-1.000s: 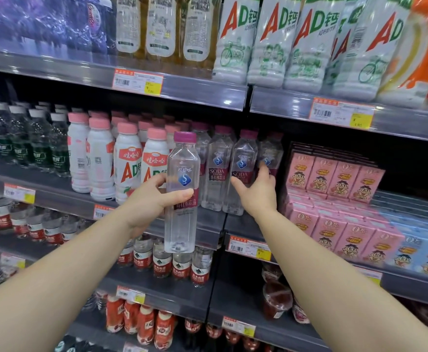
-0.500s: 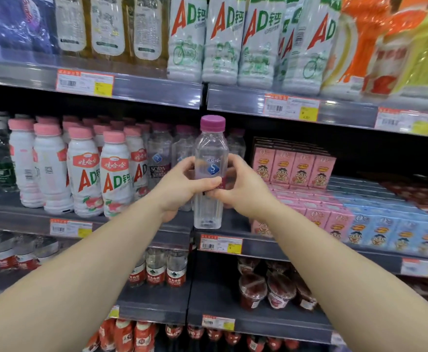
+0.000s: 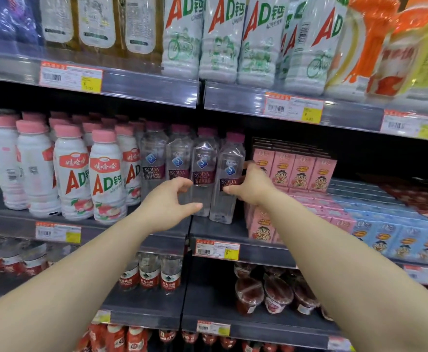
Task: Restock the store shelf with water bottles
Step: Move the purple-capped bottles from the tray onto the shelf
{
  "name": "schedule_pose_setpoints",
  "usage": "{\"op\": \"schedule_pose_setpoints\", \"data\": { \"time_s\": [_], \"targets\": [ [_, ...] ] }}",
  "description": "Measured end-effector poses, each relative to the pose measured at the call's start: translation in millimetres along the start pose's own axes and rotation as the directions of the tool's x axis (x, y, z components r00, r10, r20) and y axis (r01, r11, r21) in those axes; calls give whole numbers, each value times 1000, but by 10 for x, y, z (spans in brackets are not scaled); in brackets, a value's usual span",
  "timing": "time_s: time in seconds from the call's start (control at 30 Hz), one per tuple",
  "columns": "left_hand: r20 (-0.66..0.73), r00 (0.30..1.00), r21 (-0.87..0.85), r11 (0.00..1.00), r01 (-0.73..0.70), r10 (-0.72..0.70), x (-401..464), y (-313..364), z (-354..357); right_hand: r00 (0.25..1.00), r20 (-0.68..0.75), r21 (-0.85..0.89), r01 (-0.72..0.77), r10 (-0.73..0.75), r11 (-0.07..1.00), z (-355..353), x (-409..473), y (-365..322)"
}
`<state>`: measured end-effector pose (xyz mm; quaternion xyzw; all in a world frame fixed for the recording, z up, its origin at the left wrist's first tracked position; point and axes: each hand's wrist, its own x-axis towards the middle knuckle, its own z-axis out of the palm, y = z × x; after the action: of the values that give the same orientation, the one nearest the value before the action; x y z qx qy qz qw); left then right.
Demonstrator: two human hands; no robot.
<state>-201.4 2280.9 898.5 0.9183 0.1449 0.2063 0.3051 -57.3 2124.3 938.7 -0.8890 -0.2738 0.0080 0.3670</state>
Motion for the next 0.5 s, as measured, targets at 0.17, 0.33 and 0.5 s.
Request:
{"op": "schedule_pose_setpoints", "data": {
  "time_s": [0.17,0.33,0.5],
  "targets": [
    [-22,998,459,887,-38,55,-118,-102,-32,1000,22,11,15,-15,1000,-20,66,-4],
    [20,1000,520,854,-12,2,-173,-139,-11,1000,18,41,19,-20,999,1,96,-3],
    [42,999,521,853,5,-31,-183,-152,4,1000,13,19,23,-23,1000,7,108,-16]
  ]
}}
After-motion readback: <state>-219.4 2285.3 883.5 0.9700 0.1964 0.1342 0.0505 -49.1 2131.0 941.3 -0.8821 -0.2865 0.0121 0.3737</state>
